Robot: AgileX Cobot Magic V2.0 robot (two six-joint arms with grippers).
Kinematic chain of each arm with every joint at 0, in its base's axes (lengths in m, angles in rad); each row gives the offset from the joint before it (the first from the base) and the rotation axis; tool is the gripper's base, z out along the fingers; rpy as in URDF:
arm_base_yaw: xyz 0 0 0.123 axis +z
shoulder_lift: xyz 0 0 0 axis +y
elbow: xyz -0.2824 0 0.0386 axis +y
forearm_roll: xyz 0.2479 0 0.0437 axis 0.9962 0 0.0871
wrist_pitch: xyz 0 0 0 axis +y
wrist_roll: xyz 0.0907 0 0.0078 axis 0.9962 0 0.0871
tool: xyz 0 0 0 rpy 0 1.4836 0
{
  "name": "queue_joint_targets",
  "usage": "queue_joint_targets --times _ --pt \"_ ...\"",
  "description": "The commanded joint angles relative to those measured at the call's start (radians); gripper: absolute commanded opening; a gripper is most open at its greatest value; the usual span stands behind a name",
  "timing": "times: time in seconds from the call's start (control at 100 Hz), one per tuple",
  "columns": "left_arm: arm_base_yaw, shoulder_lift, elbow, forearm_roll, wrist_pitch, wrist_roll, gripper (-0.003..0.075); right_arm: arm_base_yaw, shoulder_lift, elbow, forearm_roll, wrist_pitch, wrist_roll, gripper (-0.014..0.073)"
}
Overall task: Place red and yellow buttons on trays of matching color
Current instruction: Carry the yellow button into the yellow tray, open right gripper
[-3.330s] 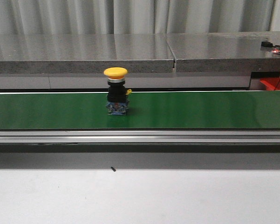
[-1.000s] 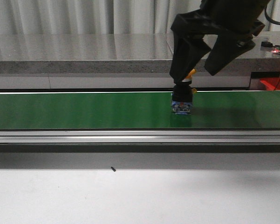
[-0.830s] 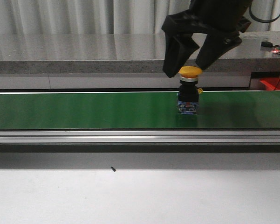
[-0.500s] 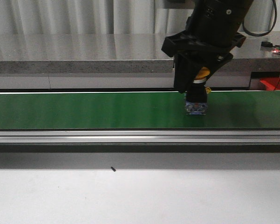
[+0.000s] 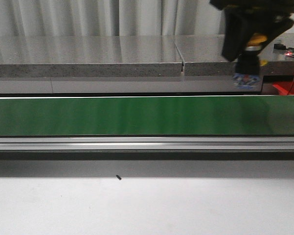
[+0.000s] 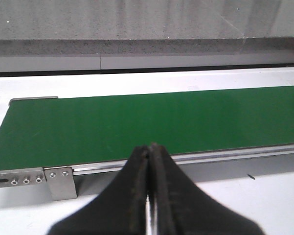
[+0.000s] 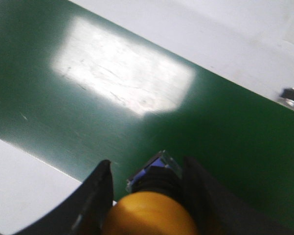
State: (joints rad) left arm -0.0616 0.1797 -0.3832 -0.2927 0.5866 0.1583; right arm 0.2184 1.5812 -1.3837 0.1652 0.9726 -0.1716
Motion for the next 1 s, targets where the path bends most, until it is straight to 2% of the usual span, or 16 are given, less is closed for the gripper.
queue_joint_targets --times 0.0,0.27,0.42,0.66,0.76,0.99 --pt "-0.007 0.011 -0.026 -0.020 -0.077 -0.003 -0.0020 -0.062 -0.093 -0.030 0.000 0.020 0.000 0.0245" --pt "-0.007 0.011 -0.026 -0.020 -0.077 -0.003 -0.0020 -0.300 -0.193 -0.025 0.013 0.108 0.000 0.0245" --pt "-0.007 0.011 -0.026 -0.020 -0.077 -0.003 -0.0020 -0.426 -0.221 0.042 0.013 0.106 0.000 0.0245" --pt "-0.007 0.011 -0.026 -0.020 -0.077 -0.003 -0.0020 -0.650 -0.232 0.193 0.013 0.023 -0.001 0.0245" --pt "-0.007 0.011 -0.026 -0.020 -0.077 -0.003 -0.0020 -0.734 -0.230 0.224 0.053 -0.028 -0.001 0.0245" --pt "-0.007 0.011 -0.026 -0.020 -0.077 -0.003 -0.0020 -0.820 -0.174 0.250 0.080 -0.103 -0.001 0.0245"
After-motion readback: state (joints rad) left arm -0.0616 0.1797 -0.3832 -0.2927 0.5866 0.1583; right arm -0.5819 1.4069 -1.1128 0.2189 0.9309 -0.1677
